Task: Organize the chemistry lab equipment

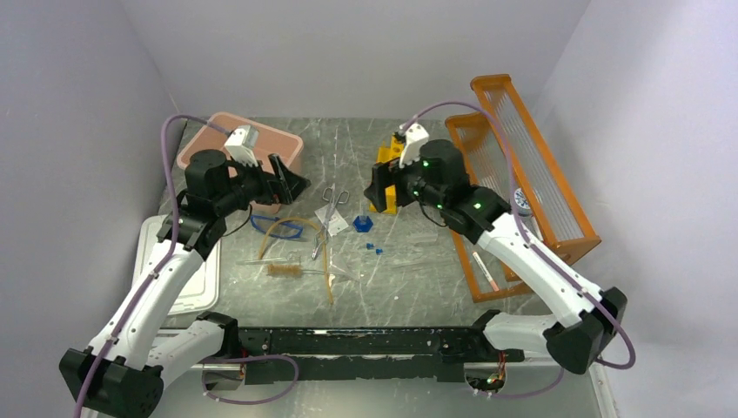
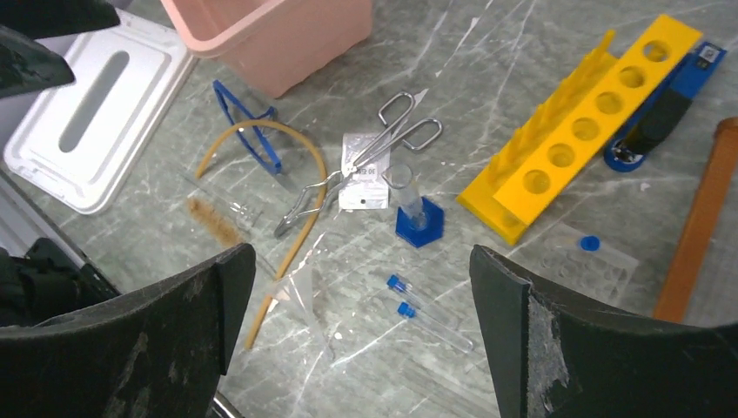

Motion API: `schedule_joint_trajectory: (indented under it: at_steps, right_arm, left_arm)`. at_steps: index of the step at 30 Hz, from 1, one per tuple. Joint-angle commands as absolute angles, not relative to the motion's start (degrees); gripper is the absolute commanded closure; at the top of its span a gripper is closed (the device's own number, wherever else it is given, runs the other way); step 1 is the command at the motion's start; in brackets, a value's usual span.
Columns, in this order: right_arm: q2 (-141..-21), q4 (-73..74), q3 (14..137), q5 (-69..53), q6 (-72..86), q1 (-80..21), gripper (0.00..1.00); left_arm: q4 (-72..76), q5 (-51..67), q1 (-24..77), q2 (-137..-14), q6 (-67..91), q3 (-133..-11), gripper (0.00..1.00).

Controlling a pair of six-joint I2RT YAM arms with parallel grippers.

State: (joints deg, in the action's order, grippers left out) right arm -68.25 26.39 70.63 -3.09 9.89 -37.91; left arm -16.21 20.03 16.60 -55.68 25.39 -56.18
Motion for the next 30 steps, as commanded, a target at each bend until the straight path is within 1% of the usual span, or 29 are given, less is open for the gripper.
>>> schedule_joint_trajectory:
  at_steps: [1,6,10,13,19,21,25,30]
  right_arm:
    - [-72.05,21.84,68.9,4.03,11.71,-42.26,0.09]
    - [-77.6,20.26,67.5,9.48,15.57,-44.23,0.24]
    - [-82.1,17.16,66.55,13.31,19.55,-44.29,0.31]
    - [-85.58,15.09,66.66,13.84,21.11,-44.31,0.34]
    - [-89.36,13.53,67.3,13.08,20.24,-44.31,0.35]
    - [-89.6,14.01,67.07,12.54,19.18,-44.3,0.32]
    - [-88.07,16.79,65.81,10.55,18.78,-44.36,0.24]
    - [-82.04,21.11,59.78,7.63,19.31,-44.36,0.21]
  left_arm:
    - [-12.4,21.05,17.8,-54.39,26.48,-52.92,0.03]
    - [-8.59,18.84,18.53,-55.17,26.45,-49.51,0.05]
    - [-5.01,18.74,18.96,-56.48,25.55,-47.6,0.06]
    - [-3.48,17.78,19.2,-57.8,25.19,-46.91,0.06]
    - [-2.02,17.39,19.66,-59.82,24.26,-46.18,0.06]
    - [-1.74,17.65,20.17,-60.37,24.1,-45.63,0.06]
    - [-4.41,16.7,22.41,-61.69,23.26,-45.38,0.09]
    - [-6.58,13.64,25.38,-62.78,23.78,-44.91,0.1]
